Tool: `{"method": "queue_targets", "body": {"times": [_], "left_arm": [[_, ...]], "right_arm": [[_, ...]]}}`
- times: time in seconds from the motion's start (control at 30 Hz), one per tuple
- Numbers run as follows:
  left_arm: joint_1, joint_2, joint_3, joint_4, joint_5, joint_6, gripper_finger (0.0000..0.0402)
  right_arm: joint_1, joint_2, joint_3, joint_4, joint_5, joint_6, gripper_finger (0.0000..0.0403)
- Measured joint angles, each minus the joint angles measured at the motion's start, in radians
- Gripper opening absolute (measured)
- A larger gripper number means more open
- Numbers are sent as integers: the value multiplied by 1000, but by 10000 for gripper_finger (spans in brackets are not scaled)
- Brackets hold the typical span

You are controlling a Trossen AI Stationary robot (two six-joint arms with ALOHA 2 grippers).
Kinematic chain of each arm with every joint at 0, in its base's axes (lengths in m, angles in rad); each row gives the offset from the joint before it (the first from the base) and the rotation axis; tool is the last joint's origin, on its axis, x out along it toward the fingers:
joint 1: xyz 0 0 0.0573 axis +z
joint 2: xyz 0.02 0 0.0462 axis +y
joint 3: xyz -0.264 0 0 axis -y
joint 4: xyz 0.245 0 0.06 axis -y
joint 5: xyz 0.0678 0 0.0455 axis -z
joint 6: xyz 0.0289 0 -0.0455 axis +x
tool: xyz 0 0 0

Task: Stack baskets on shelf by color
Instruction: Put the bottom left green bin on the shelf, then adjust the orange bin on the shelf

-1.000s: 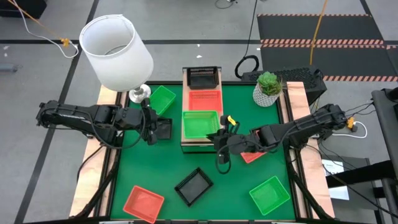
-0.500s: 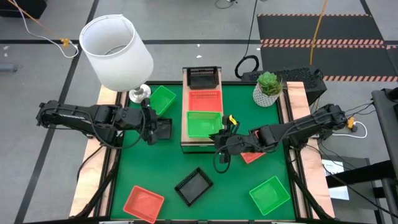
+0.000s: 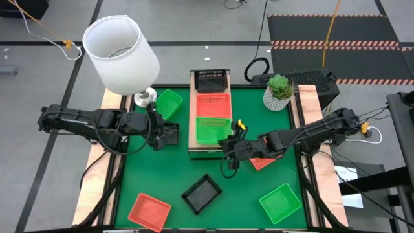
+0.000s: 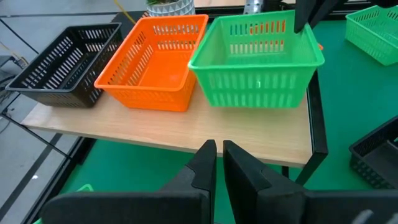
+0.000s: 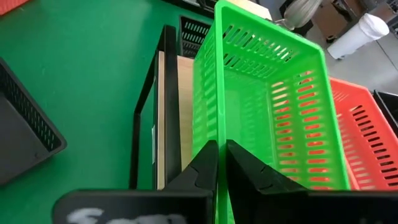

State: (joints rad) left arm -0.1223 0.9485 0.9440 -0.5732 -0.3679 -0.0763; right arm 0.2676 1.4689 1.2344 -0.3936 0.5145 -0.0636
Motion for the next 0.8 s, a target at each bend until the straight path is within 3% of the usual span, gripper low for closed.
{"method": "queue_targets", "body": {"times": [0.33,0.8], "left_arm": [[0,0,0,0,0,0,33],[0,0,0,0,0,2,33]], "right_arm": [[-3,0,-32,44,-22,-5,18],[-7,0,-53,134,-22,-34,78]]}}
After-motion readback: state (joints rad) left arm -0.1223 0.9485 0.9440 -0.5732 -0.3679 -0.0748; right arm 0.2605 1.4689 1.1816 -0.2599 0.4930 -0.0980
